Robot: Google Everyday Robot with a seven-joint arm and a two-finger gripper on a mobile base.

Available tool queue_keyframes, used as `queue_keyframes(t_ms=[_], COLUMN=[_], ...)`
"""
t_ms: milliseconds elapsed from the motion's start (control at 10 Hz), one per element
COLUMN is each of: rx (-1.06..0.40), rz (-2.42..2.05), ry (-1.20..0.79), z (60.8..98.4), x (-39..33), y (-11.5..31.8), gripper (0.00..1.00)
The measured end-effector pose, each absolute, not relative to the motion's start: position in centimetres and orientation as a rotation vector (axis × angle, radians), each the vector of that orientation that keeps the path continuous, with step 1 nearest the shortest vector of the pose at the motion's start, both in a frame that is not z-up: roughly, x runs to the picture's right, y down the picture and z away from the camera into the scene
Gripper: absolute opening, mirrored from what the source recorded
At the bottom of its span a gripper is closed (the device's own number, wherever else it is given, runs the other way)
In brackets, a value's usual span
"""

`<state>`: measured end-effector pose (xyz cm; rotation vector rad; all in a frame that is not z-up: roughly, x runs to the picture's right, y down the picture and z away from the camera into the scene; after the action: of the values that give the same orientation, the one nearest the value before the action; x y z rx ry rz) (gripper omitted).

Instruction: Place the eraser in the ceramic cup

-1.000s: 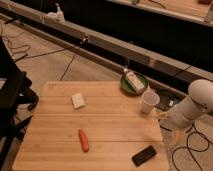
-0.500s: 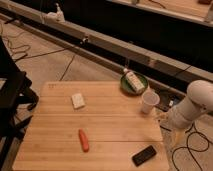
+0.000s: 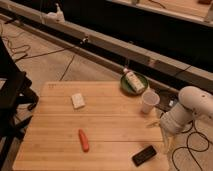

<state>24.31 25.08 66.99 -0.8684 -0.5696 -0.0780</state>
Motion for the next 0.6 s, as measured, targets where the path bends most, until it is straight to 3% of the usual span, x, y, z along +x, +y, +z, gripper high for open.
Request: queue_keyframes(t_ms=[600], rx=[-0.86], rz=[-0.077], ry=[-0.681], z=[68.6], x=[21.7], y=[29.1], gripper=[0.8])
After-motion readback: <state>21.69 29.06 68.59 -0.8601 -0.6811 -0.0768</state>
